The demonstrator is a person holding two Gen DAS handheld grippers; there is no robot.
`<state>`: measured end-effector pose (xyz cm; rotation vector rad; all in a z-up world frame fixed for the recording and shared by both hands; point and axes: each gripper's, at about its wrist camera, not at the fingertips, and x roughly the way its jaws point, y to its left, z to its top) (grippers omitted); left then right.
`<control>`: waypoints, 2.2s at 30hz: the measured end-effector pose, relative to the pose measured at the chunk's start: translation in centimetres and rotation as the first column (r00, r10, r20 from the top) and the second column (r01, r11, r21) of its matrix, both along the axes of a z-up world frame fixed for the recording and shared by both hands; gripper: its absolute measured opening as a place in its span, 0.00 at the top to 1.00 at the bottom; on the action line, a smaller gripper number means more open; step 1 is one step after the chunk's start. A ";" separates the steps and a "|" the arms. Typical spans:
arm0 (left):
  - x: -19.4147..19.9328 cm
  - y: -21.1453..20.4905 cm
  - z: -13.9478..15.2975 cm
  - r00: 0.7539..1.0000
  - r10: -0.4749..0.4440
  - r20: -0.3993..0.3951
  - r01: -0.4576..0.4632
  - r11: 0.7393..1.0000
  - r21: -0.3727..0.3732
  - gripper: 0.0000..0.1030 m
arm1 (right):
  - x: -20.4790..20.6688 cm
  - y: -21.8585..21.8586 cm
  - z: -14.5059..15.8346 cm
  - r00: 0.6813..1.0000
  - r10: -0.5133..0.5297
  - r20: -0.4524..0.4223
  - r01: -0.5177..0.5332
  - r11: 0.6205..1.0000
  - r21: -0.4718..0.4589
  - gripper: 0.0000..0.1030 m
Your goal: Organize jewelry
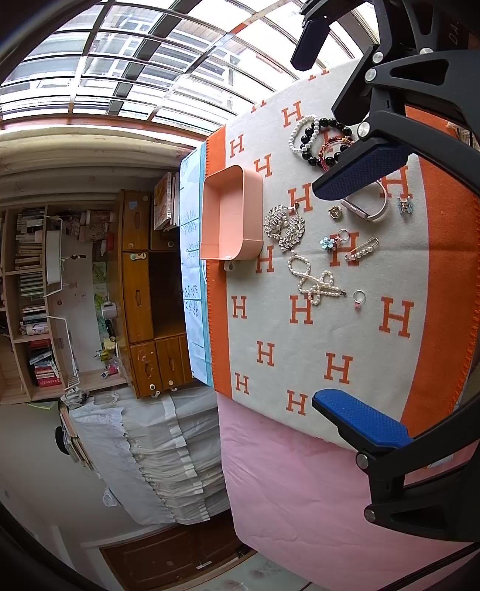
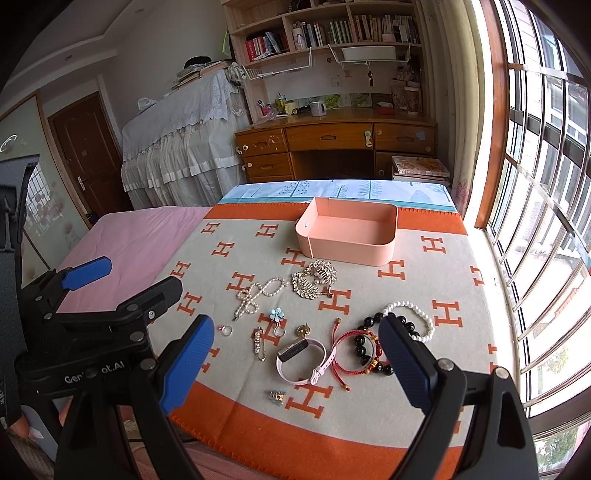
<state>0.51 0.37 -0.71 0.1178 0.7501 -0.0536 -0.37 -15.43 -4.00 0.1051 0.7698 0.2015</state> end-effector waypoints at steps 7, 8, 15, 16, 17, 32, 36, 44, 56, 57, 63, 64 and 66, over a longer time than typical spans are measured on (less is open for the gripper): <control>0.1 0.9 -0.3 1.000 -0.006 -0.014 0.006 1.000 -0.007 0.02 | 0.0 1.1 -0.3 1.000 -0.001 -0.013 0.002 1.000 0.003 0.11; 0.1 1.0 -0.3 1.000 -0.006 -0.016 0.006 1.000 -0.008 0.02 | 0.0 1.1 -0.3 1.000 -0.002 -0.015 0.002 1.000 0.004 0.11; 0.2 0.8 -0.3 1.000 -0.007 -0.024 0.007 1.000 -0.006 0.02 | 0.0 1.3 -0.5 1.000 -0.002 -0.017 0.002 1.000 0.005 0.11; 0.2 0.8 -0.3 1.000 -0.007 -0.024 0.007 1.000 -0.006 0.02 | 0.0 1.2 -0.5 1.000 -0.001 -0.016 0.002 1.000 0.005 0.11; 0.2 0.8 -0.3 1.000 -0.007 -0.024 0.007 1.000 -0.005 0.02 | 0.0 1.1 -0.4 1.000 -0.001 -0.016 0.001 1.000 0.005 0.11; 0.1 0.6 -0.5 0.999 -0.014 -0.035 0.013 1.000 -0.004 0.02 | 0.1 1.2 -0.4 1.000 -0.001 -0.021 0.002 1.000 0.008 0.11; 0.1 0.6 -0.5 0.999 -0.014 -0.036 0.014 1.000 -0.005 0.02 | 0.1 1.2 -0.5 1.000 -0.001 -0.020 0.001 1.000 0.007 0.11; -0.1 0.4 -0.7 0.999 -0.016 -0.041 0.016 1.000 -0.002 0.02 | 0.1 1.1 -0.4 1.000 -0.002 -0.023 0.002 1.000 0.009 0.11; 0.9 0.1 -0.5 0.996 -0.028 -0.081 0.028 1.000 0.001 0.02 | 0.2 1.3 -0.8 0.999 0.001 -0.032 0.000 1.000 0.016 0.11; 1.0 0.1 -0.5 0.996 -0.029 -0.084 0.029 1.000 0.000 0.01 | 0.3 1.2 -0.8 0.999 0.001 -0.033 -0.001 1.000 0.017 0.11; 1.6 0.1 -0.6 0.994 -0.035 -0.103 0.034 0.999 -0.003 0.01 | 0.2 1.5 -1.1 0.999 0.001 -0.040 0.000 1.000 0.019 0.11; 1.8 0.1 -0.6 0.994 -0.036 -0.107 0.036 0.999 -0.004 0.01 | 0.4 1.3 -1.2 0.999 0.002 -0.041 -0.001 1.000 0.020 0.11; 2.2 0.2 -0.7 0.992 -0.042 -0.117 0.041 0.999 -0.012 0.01 | 0.6 1.2 -1.7 0.999 0.003 -0.047 -0.002 1.000 0.022 0.11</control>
